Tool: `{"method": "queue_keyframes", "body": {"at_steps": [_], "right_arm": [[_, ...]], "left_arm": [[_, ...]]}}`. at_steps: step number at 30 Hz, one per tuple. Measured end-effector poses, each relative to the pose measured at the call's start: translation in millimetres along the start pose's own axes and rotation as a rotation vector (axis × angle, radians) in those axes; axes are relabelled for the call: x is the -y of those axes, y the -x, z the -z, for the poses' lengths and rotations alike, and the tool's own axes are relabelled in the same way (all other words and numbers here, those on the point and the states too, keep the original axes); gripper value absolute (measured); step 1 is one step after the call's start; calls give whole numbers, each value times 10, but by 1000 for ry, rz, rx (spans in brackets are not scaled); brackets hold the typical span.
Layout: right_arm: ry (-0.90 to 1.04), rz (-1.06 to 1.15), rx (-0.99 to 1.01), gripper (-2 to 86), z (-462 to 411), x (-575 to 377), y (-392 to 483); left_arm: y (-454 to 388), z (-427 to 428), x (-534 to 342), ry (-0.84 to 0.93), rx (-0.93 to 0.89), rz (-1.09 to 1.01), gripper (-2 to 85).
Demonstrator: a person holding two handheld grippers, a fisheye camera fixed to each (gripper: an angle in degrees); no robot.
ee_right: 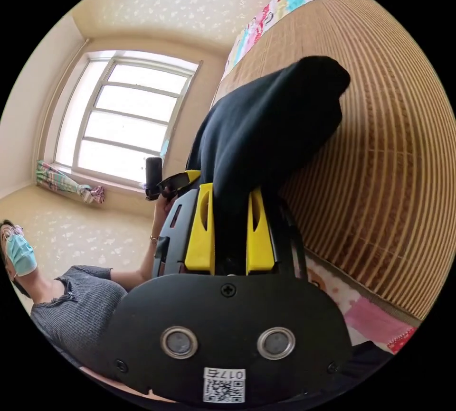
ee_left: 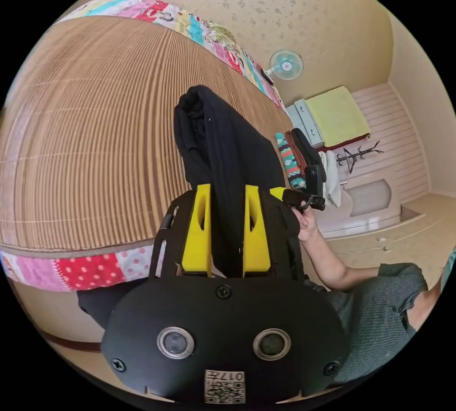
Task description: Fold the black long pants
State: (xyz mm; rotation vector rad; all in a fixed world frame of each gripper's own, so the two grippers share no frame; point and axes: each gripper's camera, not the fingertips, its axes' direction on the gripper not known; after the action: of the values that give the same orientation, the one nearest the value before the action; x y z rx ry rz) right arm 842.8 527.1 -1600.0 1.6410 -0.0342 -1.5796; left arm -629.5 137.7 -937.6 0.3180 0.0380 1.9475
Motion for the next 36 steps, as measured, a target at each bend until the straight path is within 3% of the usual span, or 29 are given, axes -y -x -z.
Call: {"method": "queue_keyframes", "body": {"at_steps": [8, 14, 18, 20, 22, 24, 26, 29, 32, 36], "right_arm": [[115, 148, 135, 84, -1360, 692, 950], [165, 294, 222, 85, -2692, 1450, 1996], [128, 285, 279, 93, -3650, 1850, 2346], [132, 274, 234, 101, -4068, 1977, 2351], [226, 134, 96, 97, -4599, 2012, 2045], [289, 114, 4, 91, -4771, 1888, 1820], [307, 186, 7, 74, -4717, 1698, 1687], [365, 285, 131, 42, -4324, 1374, 1471], [415, 397, 133, 30, -3659, 985, 1255], [433, 316, 111, 22, -2502, 392, 805]], "left_arm": [[610, 1964, -250, -206, 145, 78, 106], [1084, 3682, -81, -343, 390, 153, 109], [1615, 4405, -31, -529, 377, 213, 81], [1954, 4329, 15, -493, 494, 337, 104], [2372, 3967, 87, -339, 569, 433, 150], [2924, 3239, 47, -68, 608, 485, 181], [3015, 3209, -215, -217, 539, 502, 183], [2928, 3325, -484, -376, 574, 507, 177], [2931, 3352, -604, -384, 538, 505, 176], [2532, 3469, -857, -469, 606, 419, 159]]}}
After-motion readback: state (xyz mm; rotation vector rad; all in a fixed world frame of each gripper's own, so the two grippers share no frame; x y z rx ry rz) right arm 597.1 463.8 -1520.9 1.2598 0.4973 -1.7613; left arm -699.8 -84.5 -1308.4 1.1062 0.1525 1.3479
